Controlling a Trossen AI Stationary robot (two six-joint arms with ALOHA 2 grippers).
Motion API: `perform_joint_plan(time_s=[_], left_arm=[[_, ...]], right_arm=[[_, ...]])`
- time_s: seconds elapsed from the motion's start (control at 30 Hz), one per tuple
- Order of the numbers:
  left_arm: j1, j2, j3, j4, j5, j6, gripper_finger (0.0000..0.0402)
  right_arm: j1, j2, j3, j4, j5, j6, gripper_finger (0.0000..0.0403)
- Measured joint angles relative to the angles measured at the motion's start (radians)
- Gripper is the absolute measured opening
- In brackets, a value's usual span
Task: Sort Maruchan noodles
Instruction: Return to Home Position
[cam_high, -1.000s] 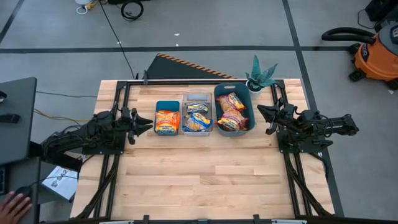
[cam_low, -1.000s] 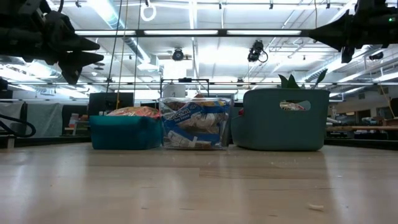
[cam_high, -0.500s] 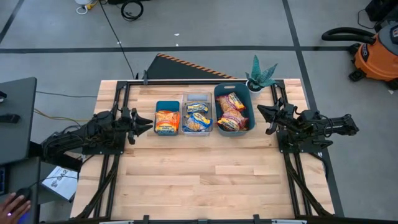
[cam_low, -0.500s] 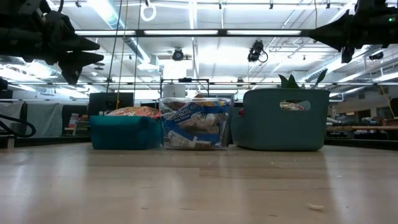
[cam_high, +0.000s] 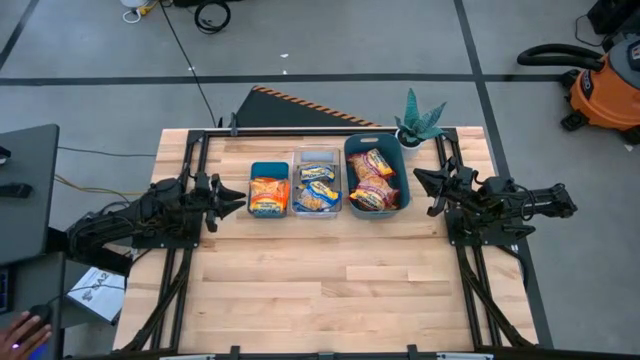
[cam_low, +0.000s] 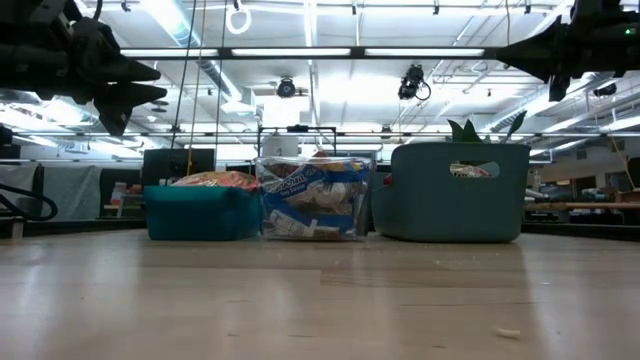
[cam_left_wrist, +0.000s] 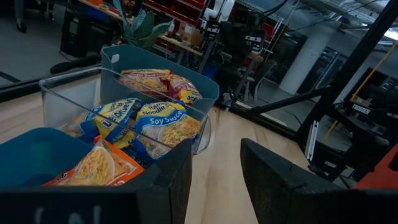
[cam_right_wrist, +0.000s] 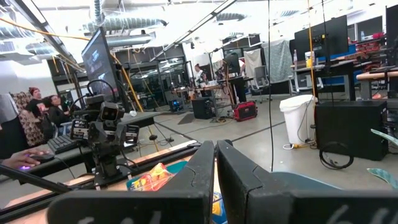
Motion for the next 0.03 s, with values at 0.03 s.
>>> perform_joint_plan(time_s=[0.03], left_arm=[[0.000,0.000,0.000,0.000,0.000,0.000,0.0142]], right_arm=[[0.000,0.000,0.000,0.000,0.000,0.000,0.0024]])
